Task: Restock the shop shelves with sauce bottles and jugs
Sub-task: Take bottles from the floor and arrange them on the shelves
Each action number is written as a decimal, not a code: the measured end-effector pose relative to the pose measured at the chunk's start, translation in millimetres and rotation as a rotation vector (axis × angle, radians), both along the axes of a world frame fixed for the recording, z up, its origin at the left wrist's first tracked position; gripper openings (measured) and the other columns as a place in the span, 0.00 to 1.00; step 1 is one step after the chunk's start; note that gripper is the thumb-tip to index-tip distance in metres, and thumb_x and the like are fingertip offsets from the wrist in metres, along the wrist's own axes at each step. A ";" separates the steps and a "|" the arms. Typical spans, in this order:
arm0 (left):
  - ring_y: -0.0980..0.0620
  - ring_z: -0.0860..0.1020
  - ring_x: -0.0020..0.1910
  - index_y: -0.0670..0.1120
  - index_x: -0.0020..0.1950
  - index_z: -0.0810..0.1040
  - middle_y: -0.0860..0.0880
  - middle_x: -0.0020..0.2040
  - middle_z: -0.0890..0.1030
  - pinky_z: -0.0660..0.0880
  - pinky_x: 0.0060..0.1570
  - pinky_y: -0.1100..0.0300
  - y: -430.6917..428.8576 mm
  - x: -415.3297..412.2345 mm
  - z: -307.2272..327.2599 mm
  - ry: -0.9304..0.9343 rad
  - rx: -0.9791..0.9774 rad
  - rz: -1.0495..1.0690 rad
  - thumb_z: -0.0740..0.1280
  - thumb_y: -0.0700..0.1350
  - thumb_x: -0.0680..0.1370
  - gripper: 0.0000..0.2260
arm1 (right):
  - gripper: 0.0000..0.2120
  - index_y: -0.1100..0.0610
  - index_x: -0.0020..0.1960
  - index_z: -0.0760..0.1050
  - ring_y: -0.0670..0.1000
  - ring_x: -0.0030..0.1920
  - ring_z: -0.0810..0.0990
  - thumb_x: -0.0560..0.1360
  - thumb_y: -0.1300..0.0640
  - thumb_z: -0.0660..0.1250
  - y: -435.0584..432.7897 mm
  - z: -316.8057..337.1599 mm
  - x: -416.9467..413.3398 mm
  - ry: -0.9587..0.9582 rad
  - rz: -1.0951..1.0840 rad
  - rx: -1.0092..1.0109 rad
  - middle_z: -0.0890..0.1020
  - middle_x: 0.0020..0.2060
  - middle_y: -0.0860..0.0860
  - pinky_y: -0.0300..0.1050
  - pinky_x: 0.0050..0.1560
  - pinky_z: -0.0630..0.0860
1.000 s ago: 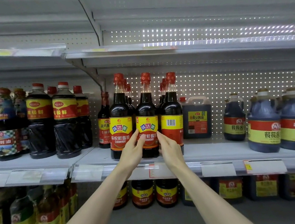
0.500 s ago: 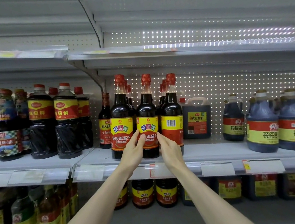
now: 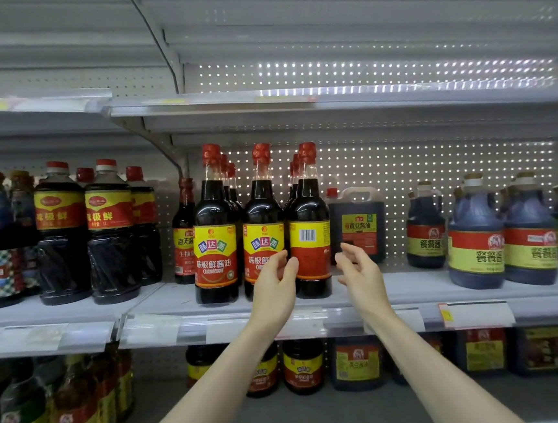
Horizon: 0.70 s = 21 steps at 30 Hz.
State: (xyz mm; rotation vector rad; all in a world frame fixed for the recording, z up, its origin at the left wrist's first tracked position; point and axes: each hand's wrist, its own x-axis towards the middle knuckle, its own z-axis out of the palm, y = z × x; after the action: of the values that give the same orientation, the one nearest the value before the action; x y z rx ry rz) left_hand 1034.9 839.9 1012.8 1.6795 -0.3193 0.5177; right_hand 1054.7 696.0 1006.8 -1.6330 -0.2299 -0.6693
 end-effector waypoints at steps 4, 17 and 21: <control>0.57 0.67 0.66 0.48 0.76 0.60 0.51 0.72 0.68 0.66 0.66 0.60 -23.7 3.1 -0.4 0.061 -0.035 -0.039 0.58 0.51 0.82 0.23 | 0.19 0.54 0.73 0.65 0.49 0.66 0.70 0.83 0.53 0.56 -9.4 14.3 11.6 0.114 0.092 0.002 0.72 0.65 0.49 0.52 0.69 0.69; 0.58 0.68 0.66 0.51 0.75 0.62 0.56 0.67 0.70 0.65 0.66 0.60 -36.3 6.7 0.5 0.043 -0.003 -0.042 0.55 0.51 0.83 0.20 | 0.12 0.43 0.51 0.73 0.40 0.47 0.76 0.84 0.49 0.51 -9.0 21.0 26.2 0.217 0.305 0.026 0.78 0.44 0.41 0.35 0.44 0.72; 0.59 0.67 0.62 0.50 0.76 0.61 0.54 0.68 0.70 0.65 0.61 0.62 -31.2 10.9 6.8 0.084 -0.004 -0.040 0.54 0.52 0.83 0.21 | 0.11 0.44 0.55 0.72 0.41 0.51 0.76 0.83 0.48 0.51 -16.3 12.1 22.6 0.199 0.261 0.003 0.78 0.49 0.42 0.44 0.57 0.69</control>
State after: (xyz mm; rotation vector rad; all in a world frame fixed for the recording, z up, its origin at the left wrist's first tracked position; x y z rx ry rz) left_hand 1045.8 808.6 1019.6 1.6830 -0.2893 0.4166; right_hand 1077.3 679.7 1018.9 -1.6191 -0.2911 -0.3065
